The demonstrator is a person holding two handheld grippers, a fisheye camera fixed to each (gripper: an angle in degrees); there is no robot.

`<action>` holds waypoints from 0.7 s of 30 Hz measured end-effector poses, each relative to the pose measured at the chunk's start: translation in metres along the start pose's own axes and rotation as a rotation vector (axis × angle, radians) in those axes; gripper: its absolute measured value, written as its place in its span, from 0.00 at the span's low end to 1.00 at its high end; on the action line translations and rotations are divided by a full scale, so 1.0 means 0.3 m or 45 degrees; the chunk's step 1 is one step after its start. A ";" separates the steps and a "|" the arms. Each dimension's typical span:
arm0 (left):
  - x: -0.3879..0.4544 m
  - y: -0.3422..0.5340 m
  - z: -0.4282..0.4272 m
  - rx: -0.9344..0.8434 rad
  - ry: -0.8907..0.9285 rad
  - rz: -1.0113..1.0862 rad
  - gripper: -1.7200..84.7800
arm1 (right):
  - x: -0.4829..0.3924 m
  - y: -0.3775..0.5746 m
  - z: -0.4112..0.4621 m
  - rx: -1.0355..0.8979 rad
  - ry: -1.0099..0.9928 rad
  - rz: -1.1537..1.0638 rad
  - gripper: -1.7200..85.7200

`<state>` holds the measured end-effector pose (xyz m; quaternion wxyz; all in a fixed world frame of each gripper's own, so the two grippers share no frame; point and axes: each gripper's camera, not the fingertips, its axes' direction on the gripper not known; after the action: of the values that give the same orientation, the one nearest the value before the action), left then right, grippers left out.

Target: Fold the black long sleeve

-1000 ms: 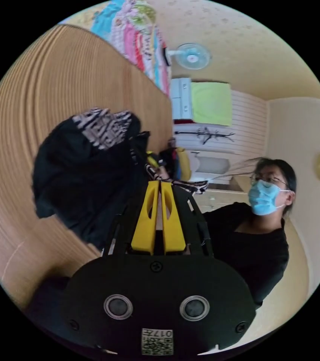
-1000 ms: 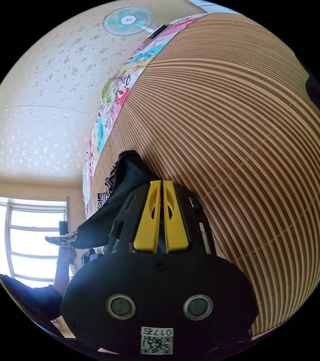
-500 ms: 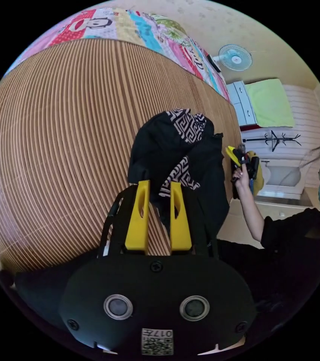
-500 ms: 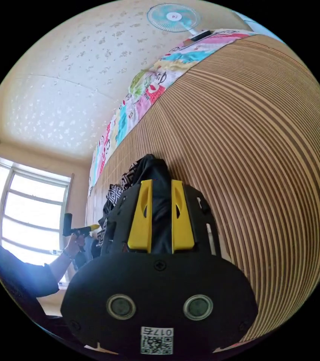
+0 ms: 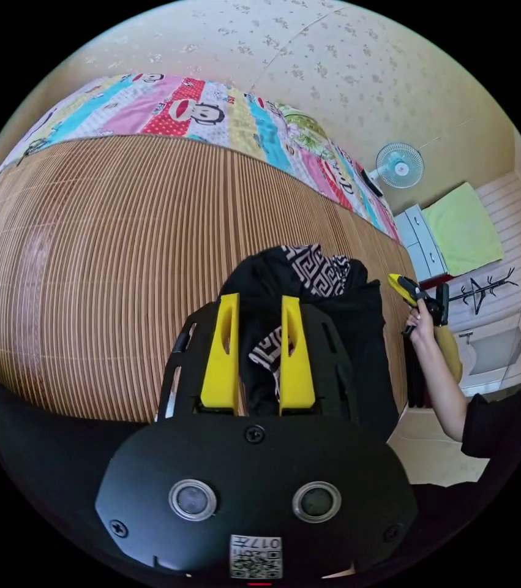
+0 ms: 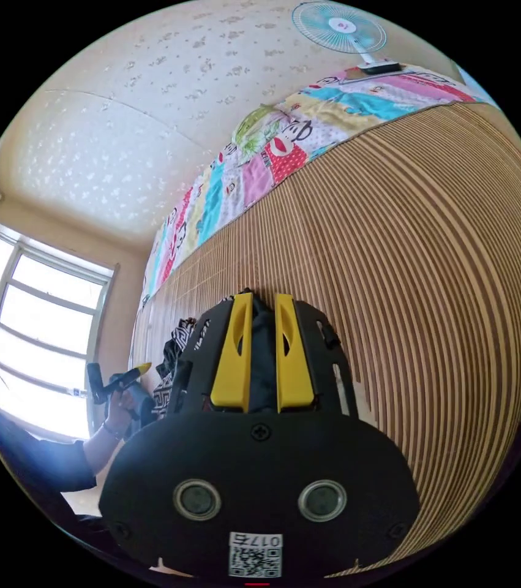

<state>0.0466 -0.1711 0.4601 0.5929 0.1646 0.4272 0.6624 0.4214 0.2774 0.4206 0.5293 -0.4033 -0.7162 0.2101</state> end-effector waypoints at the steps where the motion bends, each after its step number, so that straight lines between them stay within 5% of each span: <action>1: -0.005 -0.012 0.004 -0.004 0.003 0.003 0.15 | -0.008 -0.028 0.020 -0.052 -0.009 -0.021 0.13; 7: -0.039 -0.192 0.141 -0.089 0.019 0.087 0.17 | -0.113 -0.211 0.349 -0.484 0.024 -0.262 0.12; 11: -0.014 -0.228 0.301 -0.308 0.163 0.182 0.08 | -0.181 -0.214 0.476 -0.649 0.005 -0.394 0.06; 13: 0.002 -0.200 0.314 -0.327 0.096 0.216 0.03 | -0.219 -0.197 0.409 -0.522 0.073 -0.378 0.05; 16: -0.001 -0.175 0.175 -0.059 0.130 0.223 0.02 | -0.232 -0.190 0.236 -0.210 0.067 -0.312 0.05; 21: -0.170 -0.290 0.183 0.101 0.238 0.013 0.02 | -0.183 -0.266 0.272 -0.056 0.201 -0.246 0.05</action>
<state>0.1549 -0.2039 0.4403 0.5402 0.1277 0.5057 0.6604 0.3236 0.1969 0.4177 0.5929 -0.3594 -0.7122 0.1099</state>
